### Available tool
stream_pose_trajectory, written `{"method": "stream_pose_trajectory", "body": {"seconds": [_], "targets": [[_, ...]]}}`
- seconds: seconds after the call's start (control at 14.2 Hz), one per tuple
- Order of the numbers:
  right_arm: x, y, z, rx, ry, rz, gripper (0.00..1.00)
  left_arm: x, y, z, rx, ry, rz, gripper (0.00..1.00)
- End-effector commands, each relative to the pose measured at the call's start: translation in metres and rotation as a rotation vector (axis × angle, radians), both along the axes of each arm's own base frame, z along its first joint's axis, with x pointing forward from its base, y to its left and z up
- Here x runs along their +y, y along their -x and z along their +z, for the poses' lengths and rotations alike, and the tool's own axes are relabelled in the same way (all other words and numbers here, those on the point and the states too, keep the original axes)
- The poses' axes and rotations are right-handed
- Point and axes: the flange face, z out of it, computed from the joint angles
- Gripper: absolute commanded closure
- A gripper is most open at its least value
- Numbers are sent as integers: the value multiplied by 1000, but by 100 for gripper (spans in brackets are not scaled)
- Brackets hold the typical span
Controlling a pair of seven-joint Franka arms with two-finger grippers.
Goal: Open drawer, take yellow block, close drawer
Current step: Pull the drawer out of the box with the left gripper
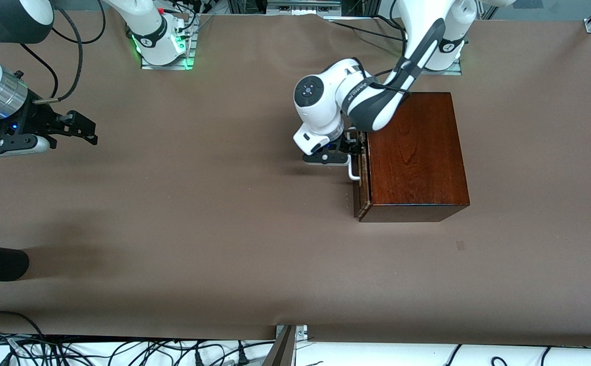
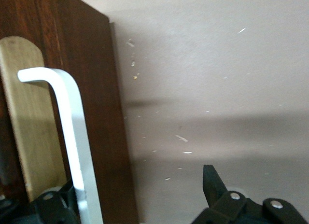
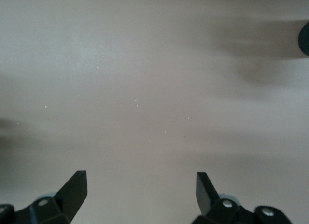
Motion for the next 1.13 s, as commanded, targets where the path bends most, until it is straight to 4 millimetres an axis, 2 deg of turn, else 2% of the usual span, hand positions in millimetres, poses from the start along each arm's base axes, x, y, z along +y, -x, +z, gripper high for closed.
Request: {"method": "stream_pose_trajectory", "body": {"seconds": [0.0, 0.14, 0.42, 0.64, 0.78, 0.85, 0.99, 1.06], "targets": [[1, 4, 8, -4, 32, -4, 0, -41, -6, -6, -37, 38, 37, 0], [0, 3, 8, -8, 34, -2, 0, -61, 1, -5, -53, 54, 51, 0], [-2, -4, 11, -38, 35, -10, 0, -83, -1, 8, -44, 120, 75, 0], [3, -21, 14, -53, 87, 15, 0, -85, -3, 9, -40, 132, 81, 0], [10, -22, 10, -46, 131, 41, 0, -85, -4, 20, -49, 138, 80, 0], [12, -22, 10, -46, 132, 42, 0, -82, -12, 42, -74, 157, 83, 0], [8, -20, 17, -57, 116, 17, 0, -78, -13, 72, -68, 177, 102, 0], [7, -18, 21, -61, 113, 13, 0, -64, -26, 86, -56, 207, 148, 0]]}}
